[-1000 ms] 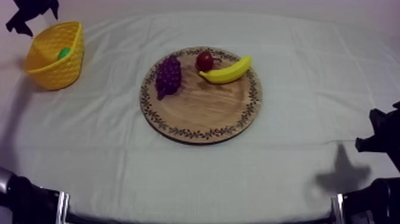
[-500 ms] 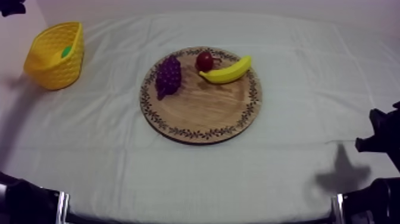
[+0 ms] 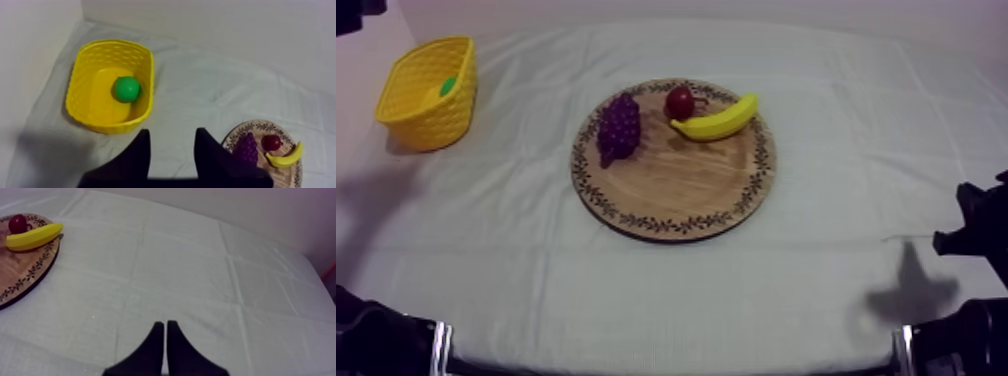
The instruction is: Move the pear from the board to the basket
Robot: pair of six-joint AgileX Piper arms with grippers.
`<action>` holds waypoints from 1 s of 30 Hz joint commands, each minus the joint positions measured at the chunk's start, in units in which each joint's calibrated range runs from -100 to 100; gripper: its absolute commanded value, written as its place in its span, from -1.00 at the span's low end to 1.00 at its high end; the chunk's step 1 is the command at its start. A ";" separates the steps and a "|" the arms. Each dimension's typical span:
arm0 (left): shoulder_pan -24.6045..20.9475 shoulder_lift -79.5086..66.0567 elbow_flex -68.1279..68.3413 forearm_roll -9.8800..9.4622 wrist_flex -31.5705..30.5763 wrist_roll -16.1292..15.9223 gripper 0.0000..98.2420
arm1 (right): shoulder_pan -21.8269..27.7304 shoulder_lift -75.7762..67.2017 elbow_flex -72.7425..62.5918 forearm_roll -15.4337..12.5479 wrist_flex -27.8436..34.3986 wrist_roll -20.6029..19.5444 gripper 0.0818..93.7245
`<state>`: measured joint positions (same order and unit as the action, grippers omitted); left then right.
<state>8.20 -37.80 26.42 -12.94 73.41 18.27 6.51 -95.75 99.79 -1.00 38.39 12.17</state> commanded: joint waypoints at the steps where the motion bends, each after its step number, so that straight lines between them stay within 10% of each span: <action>1: -0.35 -5.65 4.38 0.01 -0.79 0.08 -0.36 | 0.00 -0.01 -0.01 0.00 0.00 0.02 -0.99; 16: -6.63 -28.21 39.17 6.81 -30.56 -8.78 -0.89 | 0.00 -0.01 -0.01 0.00 0.00 0.03 -0.99; 30: -9.88 -46.15 67.89 4.27 -44.63 -8.11 -1.00 | 0.00 -0.01 -0.01 0.00 0.00 0.02 -0.99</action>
<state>-1.67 -81.98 90.26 -8.68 28.28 10.28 6.51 -95.75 99.79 -1.00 38.39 12.17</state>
